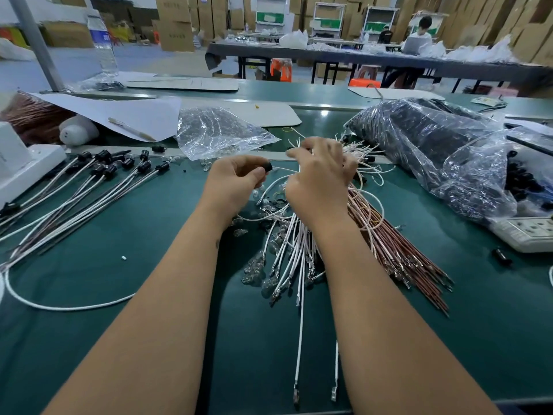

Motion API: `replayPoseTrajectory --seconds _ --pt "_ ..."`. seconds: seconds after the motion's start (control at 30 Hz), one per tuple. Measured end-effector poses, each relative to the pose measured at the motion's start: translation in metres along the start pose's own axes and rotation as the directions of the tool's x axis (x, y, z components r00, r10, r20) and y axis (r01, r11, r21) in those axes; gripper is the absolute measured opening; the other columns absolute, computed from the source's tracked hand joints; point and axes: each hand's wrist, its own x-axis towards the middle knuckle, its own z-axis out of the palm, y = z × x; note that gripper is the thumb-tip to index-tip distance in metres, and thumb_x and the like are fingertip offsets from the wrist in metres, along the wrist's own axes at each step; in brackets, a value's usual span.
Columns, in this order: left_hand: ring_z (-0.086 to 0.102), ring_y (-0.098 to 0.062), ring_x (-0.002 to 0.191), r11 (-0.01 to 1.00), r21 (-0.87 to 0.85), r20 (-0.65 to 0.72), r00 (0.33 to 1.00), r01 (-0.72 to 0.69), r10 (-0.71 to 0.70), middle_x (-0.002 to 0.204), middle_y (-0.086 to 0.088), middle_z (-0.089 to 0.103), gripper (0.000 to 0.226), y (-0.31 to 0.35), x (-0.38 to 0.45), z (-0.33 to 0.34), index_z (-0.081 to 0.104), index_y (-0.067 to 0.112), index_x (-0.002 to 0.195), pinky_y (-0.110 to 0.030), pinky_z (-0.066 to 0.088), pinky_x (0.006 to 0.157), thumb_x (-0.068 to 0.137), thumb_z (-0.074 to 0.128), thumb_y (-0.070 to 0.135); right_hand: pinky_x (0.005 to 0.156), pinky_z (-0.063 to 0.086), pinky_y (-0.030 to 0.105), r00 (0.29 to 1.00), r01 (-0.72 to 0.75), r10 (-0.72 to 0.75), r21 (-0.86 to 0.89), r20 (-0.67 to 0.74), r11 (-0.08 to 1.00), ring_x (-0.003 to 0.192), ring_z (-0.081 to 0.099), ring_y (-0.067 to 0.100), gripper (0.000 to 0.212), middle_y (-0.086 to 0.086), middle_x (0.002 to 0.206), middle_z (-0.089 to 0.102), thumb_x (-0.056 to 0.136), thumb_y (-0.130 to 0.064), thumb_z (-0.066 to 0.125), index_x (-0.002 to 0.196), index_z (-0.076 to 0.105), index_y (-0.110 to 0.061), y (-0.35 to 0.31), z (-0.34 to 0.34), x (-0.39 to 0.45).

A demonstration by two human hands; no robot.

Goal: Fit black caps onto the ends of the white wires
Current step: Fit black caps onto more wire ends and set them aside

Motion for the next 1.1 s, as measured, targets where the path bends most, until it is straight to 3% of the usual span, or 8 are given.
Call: replayPoseTrajectory --seconds 0.1,0.27,0.43,0.53,0.63,0.8,0.93,1.1 --pt "0.063 -0.013 0.076 0.999 -0.028 0.024 1.000 -0.016 0.017 0.084 -0.006 0.069 0.025 0.0007 -0.0008 0.0006 0.068 0.017 0.094 -0.021 0.055 0.079 0.090 0.057 -0.006 0.096 0.018 0.033 0.993 0.110 -0.114 0.093 0.037 0.990 0.118 0.045 0.020 0.025 -0.001 0.118 0.062 0.088 -0.014 0.057 0.111 0.069 -0.017 -0.0051 0.0035 -0.0002" --pt "0.063 -0.009 0.073 1.000 0.000 -0.032 0.999 0.030 -0.030 0.085 0.000 0.065 0.025 -0.0019 0.0015 -0.0053 0.063 0.017 0.106 -0.018 0.055 0.075 0.090 0.060 -0.002 0.090 0.039 0.034 0.997 -0.029 0.015 0.180 0.076 0.983 0.094 0.054 0.020 0.018 0.004 0.100 0.067 0.094 -0.011 0.055 0.103 0.070 -0.013 0.0009 0.0023 0.0011" --pt "0.064 -0.013 0.078 0.996 -0.025 -0.111 0.990 0.087 -0.090 0.084 0.000 0.068 0.021 -0.0035 0.0036 -0.0075 0.066 0.015 0.092 -0.021 0.055 0.079 0.086 0.063 -0.006 0.068 0.044 0.030 0.991 -0.110 0.083 0.292 0.103 0.950 0.078 0.051 0.018 0.014 0.005 0.097 0.053 0.092 -0.005 0.049 0.097 0.061 -0.009 -0.0017 0.0006 0.0001" --pt "0.066 -0.014 0.081 0.993 -0.077 -0.105 0.990 0.091 -0.099 0.084 -0.001 0.069 0.025 -0.0019 0.0039 -0.0070 0.068 0.017 0.086 -0.026 0.055 0.085 0.085 0.064 -0.007 0.067 0.042 0.028 0.994 -0.100 0.084 0.311 0.062 0.945 0.078 0.054 0.020 0.014 0.001 0.093 0.050 0.089 -0.007 0.053 0.094 0.066 -0.010 -0.0020 0.0001 0.0010" --pt "0.067 -0.011 0.079 0.995 -0.086 -0.066 0.996 0.055 -0.061 0.082 0.001 0.071 0.028 -0.0014 0.0027 -0.0067 0.069 0.019 0.085 -0.024 0.056 0.083 0.083 0.065 -0.008 0.075 0.049 0.033 0.996 -0.082 0.066 0.357 0.057 0.930 0.084 0.057 0.020 0.012 0.001 0.094 0.050 0.089 -0.008 0.057 0.093 0.068 -0.011 -0.0022 0.0002 0.0013" --pt "0.068 -0.013 0.082 0.996 -0.083 0.012 0.999 0.040 -0.039 0.086 -0.002 0.073 0.027 -0.0009 0.0023 -0.0049 0.071 0.020 0.086 -0.024 0.056 0.082 0.082 0.068 -0.006 0.077 0.046 0.034 0.998 -0.033 0.011 0.359 0.063 0.933 0.084 0.055 0.022 0.012 -0.003 0.092 0.048 0.088 -0.008 0.060 0.094 0.069 -0.011 -0.0039 0.0042 0.0006" --pt "0.068 -0.014 0.082 0.993 -0.112 0.012 0.999 0.045 -0.044 0.088 -0.003 0.072 0.027 -0.0008 0.0021 -0.0054 0.070 0.019 0.089 -0.023 0.056 0.081 0.081 0.069 -0.007 0.079 0.046 0.036 0.997 -0.037 0.007 0.382 0.080 0.923 0.084 0.056 0.023 0.013 -0.003 0.091 0.047 0.090 -0.006 0.060 0.095 0.071 -0.010 -0.0032 0.0067 0.0018" --pt "0.068 -0.011 0.071 0.976 -0.197 -0.019 0.995 0.089 -0.095 0.076 0.000 0.070 0.020 0.0007 0.0016 -0.0059 0.067 0.012 0.087 -0.021 0.057 0.075 0.081 0.070 -0.007 0.076 0.047 0.035 0.998 -0.050 0.028 0.424 0.060 0.904 0.082 0.054 0.020 0.022 0.000 0.090 0.050 0.089 0.004 0.054 0.093 0.073 -0.007 0.0034 0.0053 0.0043"
